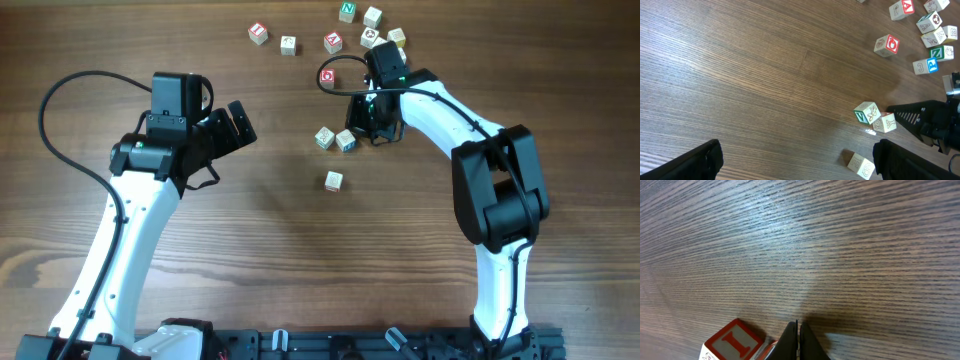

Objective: Form a circle

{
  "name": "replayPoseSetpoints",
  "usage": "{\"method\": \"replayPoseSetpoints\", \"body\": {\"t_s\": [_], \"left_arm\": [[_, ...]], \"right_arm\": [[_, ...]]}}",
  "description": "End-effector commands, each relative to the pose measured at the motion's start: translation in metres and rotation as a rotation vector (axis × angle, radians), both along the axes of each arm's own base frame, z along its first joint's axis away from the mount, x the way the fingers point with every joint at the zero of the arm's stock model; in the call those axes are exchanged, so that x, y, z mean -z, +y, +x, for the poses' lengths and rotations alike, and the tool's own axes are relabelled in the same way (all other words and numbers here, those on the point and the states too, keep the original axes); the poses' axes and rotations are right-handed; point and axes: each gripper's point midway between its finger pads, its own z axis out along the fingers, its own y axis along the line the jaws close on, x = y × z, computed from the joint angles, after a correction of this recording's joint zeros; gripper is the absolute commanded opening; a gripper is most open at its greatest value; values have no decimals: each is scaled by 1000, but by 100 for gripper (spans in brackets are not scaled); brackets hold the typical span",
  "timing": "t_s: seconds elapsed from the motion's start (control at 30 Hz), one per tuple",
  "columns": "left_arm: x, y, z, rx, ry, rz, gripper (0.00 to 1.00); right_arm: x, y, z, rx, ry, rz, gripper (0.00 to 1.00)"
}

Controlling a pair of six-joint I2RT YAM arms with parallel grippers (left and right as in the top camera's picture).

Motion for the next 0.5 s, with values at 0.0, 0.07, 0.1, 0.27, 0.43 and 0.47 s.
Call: {"method": "replayPoseSetpoints", "body": {"t_s": [0.0, 0.07, 0.1, 0.27, 0.43, 0.47], "left_arm": [[-1, 0, 2, -8, -1, -11, 100], [-1, 0, 2, -8, -1, -11, 100], [-1, 0, 2, -8, -1, -11, 100], [-1, 0, 2, -8, -1, -11, 100], [-1, 0, 2, -8, -1, -11, 100], [-1, 0, 2, -8, -1, -11, 100]], "right_arm": [[8, 4, -4, -31, 9, 5, 5], [7, 5, -5, -33, 9, 10, 5], [7, 5, -5, -34, 9, 10, 5], [7, 5, -5, -34, 9, 10, 5], [6, 7, -4, -54, -2, 19, 5], [6, 7, -4, -54, -2, 19, 5]]}}
